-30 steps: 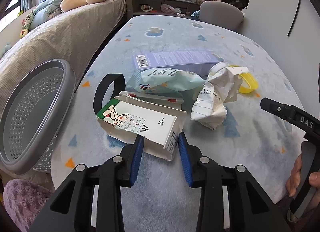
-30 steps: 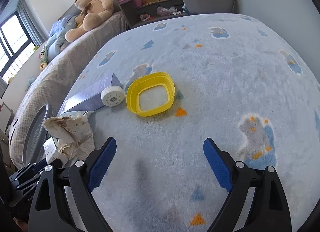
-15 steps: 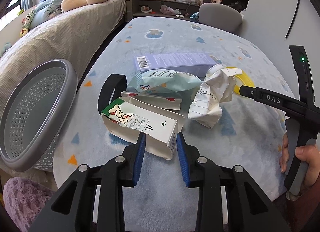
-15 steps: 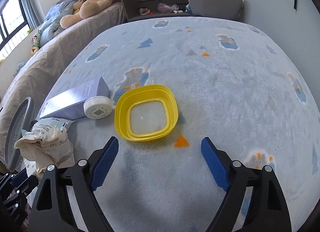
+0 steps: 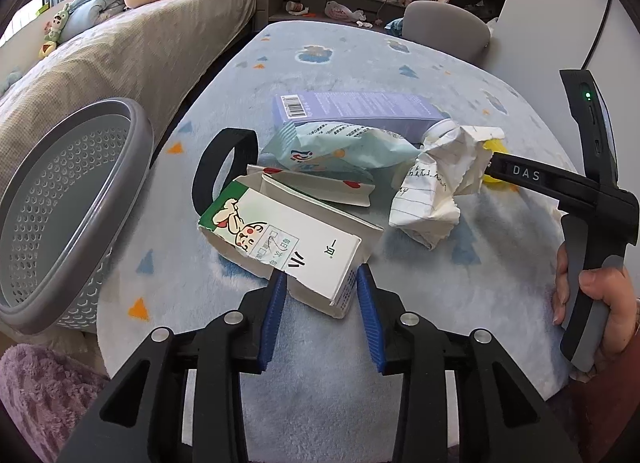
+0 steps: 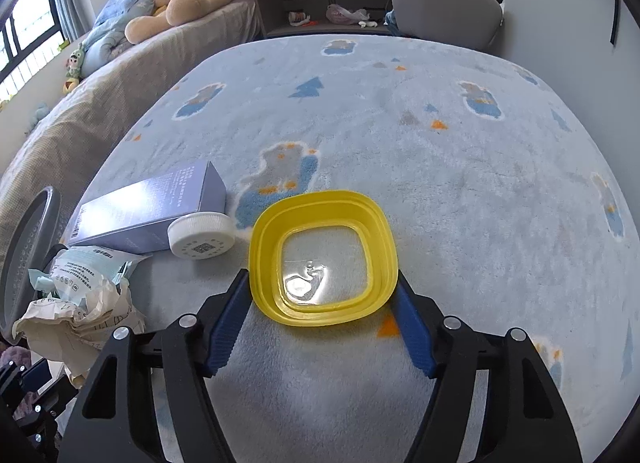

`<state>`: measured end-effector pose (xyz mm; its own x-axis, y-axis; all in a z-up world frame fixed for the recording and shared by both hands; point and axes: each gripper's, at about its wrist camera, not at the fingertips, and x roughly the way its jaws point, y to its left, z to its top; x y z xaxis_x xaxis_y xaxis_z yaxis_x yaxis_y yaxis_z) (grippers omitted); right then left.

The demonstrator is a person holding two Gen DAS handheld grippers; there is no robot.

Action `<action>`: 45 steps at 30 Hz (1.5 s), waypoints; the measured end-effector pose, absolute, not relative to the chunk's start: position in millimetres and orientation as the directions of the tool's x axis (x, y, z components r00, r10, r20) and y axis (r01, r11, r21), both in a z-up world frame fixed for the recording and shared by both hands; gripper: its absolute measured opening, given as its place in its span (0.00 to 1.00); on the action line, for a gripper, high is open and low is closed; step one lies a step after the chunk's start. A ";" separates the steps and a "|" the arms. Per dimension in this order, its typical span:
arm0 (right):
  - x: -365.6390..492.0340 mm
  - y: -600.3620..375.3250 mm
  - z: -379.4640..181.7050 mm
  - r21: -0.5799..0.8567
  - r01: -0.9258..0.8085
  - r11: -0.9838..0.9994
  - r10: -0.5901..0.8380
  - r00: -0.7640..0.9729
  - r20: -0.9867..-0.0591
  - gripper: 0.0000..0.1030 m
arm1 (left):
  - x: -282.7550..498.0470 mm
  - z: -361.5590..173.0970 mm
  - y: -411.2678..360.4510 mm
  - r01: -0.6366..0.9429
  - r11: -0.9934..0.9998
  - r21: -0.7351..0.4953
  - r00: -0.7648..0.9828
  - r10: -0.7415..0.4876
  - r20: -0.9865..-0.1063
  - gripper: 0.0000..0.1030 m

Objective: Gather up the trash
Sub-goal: 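Grasp the yellow lid with the right tool while the left tool grasps the milk carton, then lift the milk carton toward the basket with the left tool while the right tool holds the lid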

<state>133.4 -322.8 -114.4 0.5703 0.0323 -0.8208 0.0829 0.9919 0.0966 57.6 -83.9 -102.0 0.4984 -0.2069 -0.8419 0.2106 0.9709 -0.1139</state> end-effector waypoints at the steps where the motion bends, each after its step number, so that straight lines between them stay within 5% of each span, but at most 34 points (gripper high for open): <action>1: 132.2 -323.2 -114.2 0.100 0.083 0.991 0.035 0.574 -0.818 0.64 | 57.6 -102.8 -82.9 0.208 0.971 -0.117 0.496 -0.207 -0.843 0.38; 7: 123.5 -324.7 -110.6 0.130 0.081 0.988 0.057 0.590 -0.806 0.64 | 58.6 -106.2 -79.3 0.189 0.974 -0.126 0.487 -0.204 -0.849 0.51; 18: 117.0 -326.9 -110.0 0.161 0.088 0.983 0.078 0.595 -0.800 0.64 | 65.7 -106.3 -86.3 0.185 0.970 -0.158 0.488 -0.230 -0.842 0.51; 26: 111.6 -326.8 -109.4 0.171 0.092 0.981 0.082 0.601 -0.795 0.64 | 66.1 -104.3 -90.1 0.213 0.959 -0.185 0.483 -0.268 -0.834 0.20; 28: 108.4 -326.7 -108.8 0.171 0.094 0.981 0.080 0.604 -0.793 0.64 | 65.6 -103.6 -90.5 0.221 0.956 -0.192 0.478 -0.278 -0.833 0.03; 45: 44.1 -333.8 -95.6 0.209 0.173 0.963 0.056 0.624 -0.779 0.64 | 39.0 -77.9 -87.6 0.287 0.947 -0.145 0.534 -0.284 -0.796 0.02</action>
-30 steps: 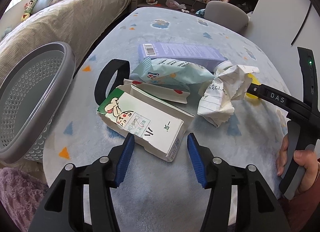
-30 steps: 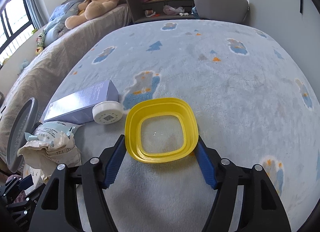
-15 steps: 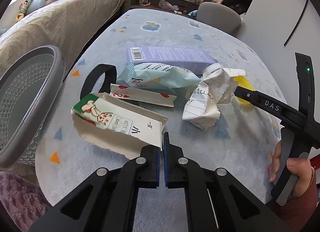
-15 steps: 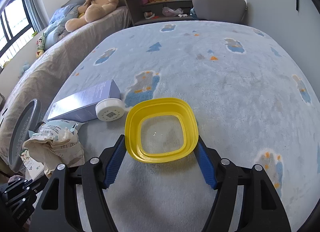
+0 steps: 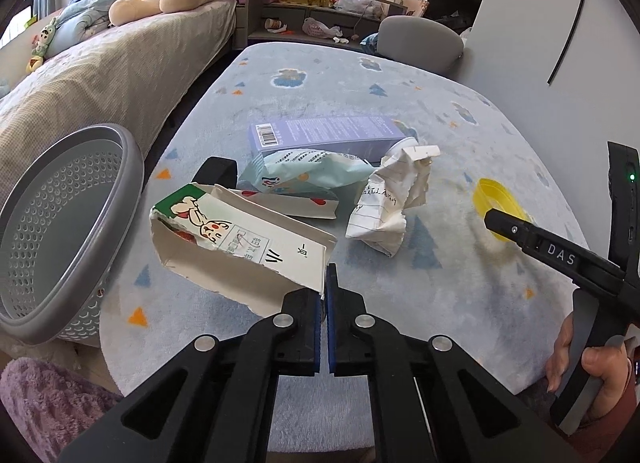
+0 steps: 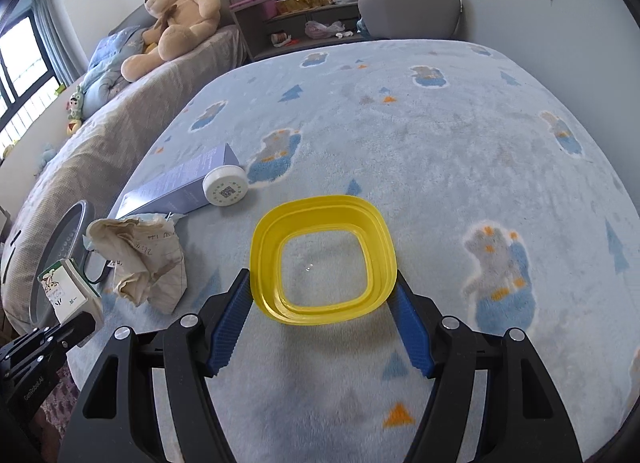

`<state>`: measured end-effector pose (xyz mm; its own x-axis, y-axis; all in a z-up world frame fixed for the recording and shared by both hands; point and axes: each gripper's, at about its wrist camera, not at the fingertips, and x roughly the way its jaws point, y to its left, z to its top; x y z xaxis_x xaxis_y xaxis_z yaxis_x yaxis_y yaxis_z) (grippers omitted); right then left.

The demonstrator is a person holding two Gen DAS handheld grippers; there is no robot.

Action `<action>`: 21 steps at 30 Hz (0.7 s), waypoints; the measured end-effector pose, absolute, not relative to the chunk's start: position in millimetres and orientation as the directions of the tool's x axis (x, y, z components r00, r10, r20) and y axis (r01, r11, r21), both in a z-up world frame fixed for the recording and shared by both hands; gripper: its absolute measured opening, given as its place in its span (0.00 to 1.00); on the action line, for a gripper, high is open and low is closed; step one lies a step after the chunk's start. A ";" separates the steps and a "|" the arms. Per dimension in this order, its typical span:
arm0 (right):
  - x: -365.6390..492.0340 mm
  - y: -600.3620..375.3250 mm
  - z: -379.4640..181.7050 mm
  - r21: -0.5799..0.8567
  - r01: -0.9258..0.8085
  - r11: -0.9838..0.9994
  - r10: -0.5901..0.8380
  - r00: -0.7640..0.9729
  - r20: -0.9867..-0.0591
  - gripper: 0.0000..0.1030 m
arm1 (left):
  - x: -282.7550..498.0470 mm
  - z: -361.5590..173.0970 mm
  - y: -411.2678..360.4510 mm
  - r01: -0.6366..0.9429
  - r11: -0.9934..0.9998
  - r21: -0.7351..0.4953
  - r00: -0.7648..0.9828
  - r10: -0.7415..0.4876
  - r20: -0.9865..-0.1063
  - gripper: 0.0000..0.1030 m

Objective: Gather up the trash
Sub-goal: 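Lift the milk carton toward the basket with the left tool while the right tool holds the lid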

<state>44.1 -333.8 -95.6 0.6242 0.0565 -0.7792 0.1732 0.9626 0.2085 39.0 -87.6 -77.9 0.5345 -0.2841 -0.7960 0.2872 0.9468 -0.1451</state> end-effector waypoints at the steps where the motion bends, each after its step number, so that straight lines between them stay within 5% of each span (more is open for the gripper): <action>1: 39.0 -333.1 -94.4 0.210 0.179 0.961 0.054 0.624 -0.779 0.64 | 38.0 -76.3 -86.7 0.292 0.945 -0.145 0.536 -0.288 -0.794 0.02; 21: -28.5 -272.4 -58.7 0.222 0.167 0.961 0.065 0.641 -0.765 0.64 | 19.2 -41.4 -51.5 0.364 0.919 -0.151 0.571 -0.348 -0.743 0.02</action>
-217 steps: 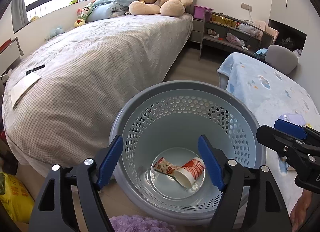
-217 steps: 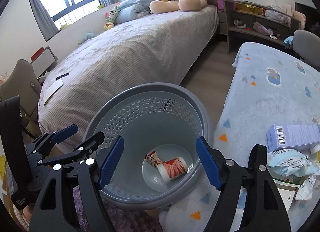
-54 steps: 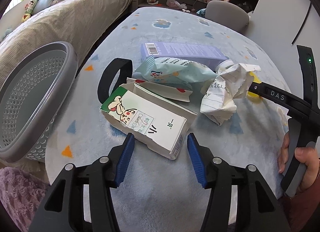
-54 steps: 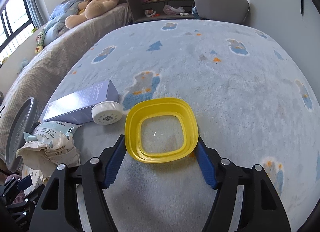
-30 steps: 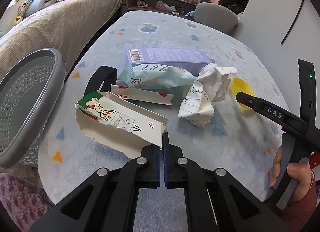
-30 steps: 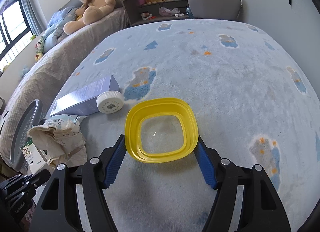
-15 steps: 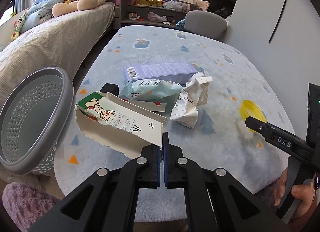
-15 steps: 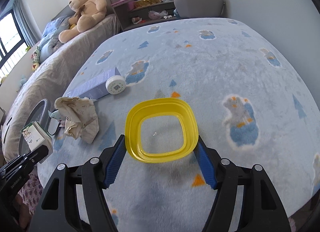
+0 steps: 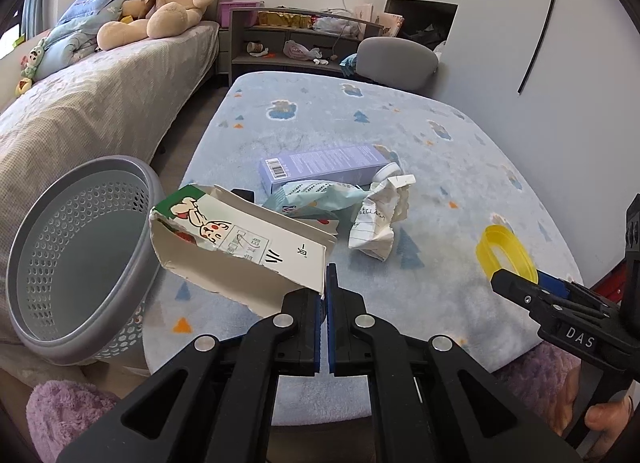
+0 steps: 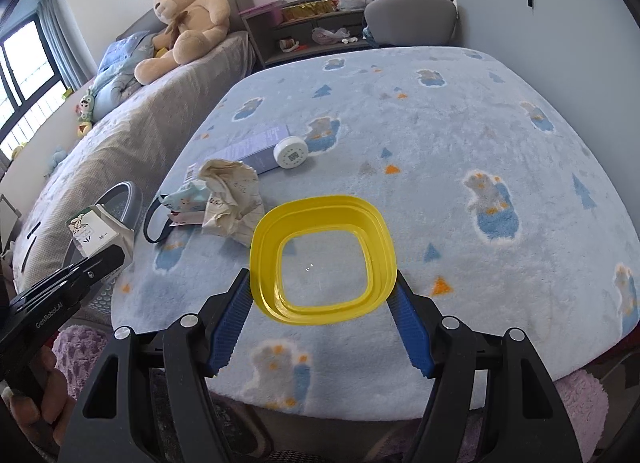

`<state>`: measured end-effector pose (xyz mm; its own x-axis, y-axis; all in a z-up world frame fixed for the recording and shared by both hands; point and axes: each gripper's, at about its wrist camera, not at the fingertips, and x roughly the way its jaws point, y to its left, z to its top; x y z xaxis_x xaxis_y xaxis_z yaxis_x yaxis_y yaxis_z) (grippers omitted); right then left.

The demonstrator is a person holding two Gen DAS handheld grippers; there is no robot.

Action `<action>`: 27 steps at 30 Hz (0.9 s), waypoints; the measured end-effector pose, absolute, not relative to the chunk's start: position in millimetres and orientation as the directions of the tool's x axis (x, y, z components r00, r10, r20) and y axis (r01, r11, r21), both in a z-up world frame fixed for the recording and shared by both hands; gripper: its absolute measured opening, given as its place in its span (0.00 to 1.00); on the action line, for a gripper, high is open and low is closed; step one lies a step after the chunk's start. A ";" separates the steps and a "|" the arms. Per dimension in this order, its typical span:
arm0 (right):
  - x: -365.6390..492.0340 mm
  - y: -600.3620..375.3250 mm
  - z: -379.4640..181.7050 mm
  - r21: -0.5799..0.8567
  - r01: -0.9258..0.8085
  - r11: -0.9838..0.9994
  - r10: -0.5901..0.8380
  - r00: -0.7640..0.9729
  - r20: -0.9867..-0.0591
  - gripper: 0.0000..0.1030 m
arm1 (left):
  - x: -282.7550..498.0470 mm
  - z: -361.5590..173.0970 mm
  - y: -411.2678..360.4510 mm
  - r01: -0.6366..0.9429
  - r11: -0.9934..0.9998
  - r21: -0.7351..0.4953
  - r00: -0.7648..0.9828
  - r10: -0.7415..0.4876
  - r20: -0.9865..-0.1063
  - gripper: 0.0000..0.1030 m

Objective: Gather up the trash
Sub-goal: 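Lift the milk carton toward the basket with the left tool while the right tool holds the lid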

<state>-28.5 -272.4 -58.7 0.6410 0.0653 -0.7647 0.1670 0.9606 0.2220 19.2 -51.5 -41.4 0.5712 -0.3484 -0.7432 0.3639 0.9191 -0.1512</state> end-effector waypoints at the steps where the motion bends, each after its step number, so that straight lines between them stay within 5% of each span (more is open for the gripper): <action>1: -29.0 -267.1 -55.7 0.219 0.158 0.963 0.068 0.643 -0.763 0.64 | 19.3 -40.2 -48.1 0.364 0.920 -0.149 0.575 -0.347 -0.741 0.02; 27: 42.2 -86.1 -23.9 0.212 -0.201 0.956 0.293 0.634 -0.716 0.64 | 53.0 -28.2 105.2 0.187 0.976 -0.109 0.672 -0.208 -0.710 0.02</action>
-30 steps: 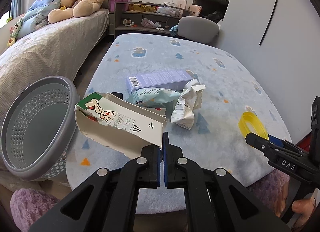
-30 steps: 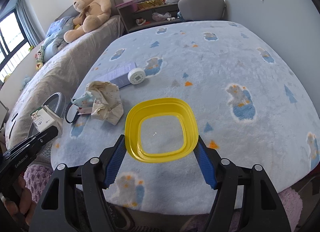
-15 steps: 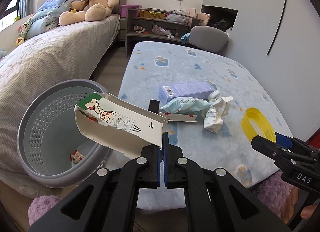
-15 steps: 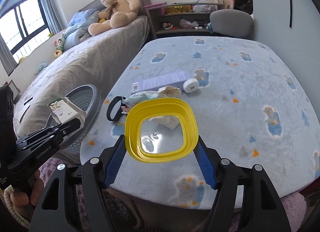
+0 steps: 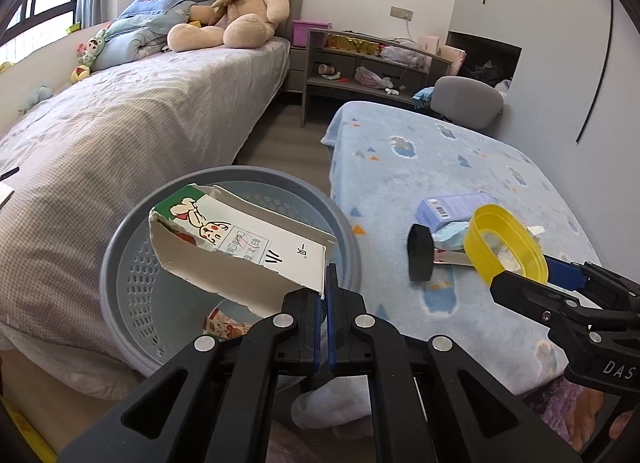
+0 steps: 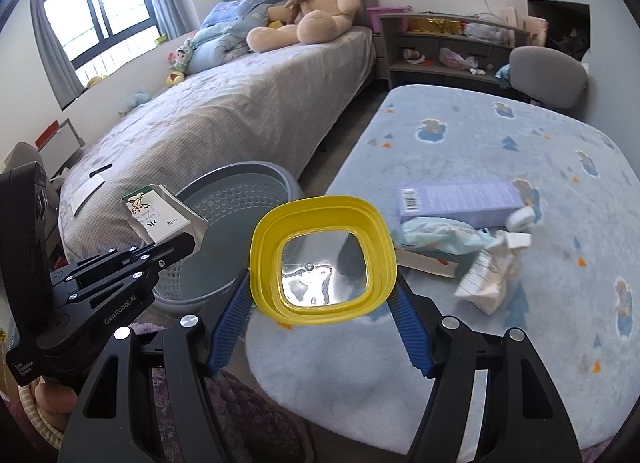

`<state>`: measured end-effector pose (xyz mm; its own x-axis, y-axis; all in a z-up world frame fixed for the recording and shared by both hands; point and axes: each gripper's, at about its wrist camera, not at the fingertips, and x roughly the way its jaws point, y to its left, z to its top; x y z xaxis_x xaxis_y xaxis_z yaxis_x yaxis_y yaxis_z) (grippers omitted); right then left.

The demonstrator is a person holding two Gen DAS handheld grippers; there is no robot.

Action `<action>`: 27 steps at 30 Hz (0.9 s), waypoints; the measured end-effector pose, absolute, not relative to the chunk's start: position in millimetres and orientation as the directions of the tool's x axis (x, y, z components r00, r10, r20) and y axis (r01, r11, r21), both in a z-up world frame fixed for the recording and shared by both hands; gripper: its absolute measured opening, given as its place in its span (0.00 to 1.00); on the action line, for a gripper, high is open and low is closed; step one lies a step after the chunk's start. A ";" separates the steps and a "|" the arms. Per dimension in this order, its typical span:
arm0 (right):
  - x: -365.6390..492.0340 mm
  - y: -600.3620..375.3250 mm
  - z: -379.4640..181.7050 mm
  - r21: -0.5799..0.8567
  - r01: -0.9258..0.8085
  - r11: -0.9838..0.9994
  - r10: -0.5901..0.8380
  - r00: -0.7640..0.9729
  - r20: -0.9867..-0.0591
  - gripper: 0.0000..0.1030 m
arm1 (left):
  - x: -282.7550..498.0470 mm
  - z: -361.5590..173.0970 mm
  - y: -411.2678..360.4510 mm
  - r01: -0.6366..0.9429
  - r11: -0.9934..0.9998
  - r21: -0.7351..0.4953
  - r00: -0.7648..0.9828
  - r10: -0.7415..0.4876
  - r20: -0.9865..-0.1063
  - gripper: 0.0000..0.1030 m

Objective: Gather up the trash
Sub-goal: 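Open both tools over the grey basket to drop the carton and yellow lid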

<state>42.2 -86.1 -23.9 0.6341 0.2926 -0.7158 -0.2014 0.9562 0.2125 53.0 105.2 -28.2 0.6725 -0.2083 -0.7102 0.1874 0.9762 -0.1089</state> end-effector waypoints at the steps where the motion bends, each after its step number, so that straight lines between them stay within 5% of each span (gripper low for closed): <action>1: 46.1 -78.3 -24.7 0.213 -0.216 0.953 0.303 0.630 -0.716 0.64 | 55.8 -29.1 111.4 0.175 0.979 -0.106 0.673 -0.198 -0.713 0.02; 23: 119.6 13.2 -57.6 0.223 -0.391 0.893 0.411 0.506 -0.758 0.64 | 100.2 -52.9 190.6 0.035 0.992 -0.121 0.647 -0.115 -0.754 0.02; 27: 125.6 17.6 -58.1 0.217 -0.399 0.891 0.410 0.500 -0.763 0.65 | 102.5 -55.4 195.7 0.018 0.992 -0.128 0.641 -0.110 -0.760 0.12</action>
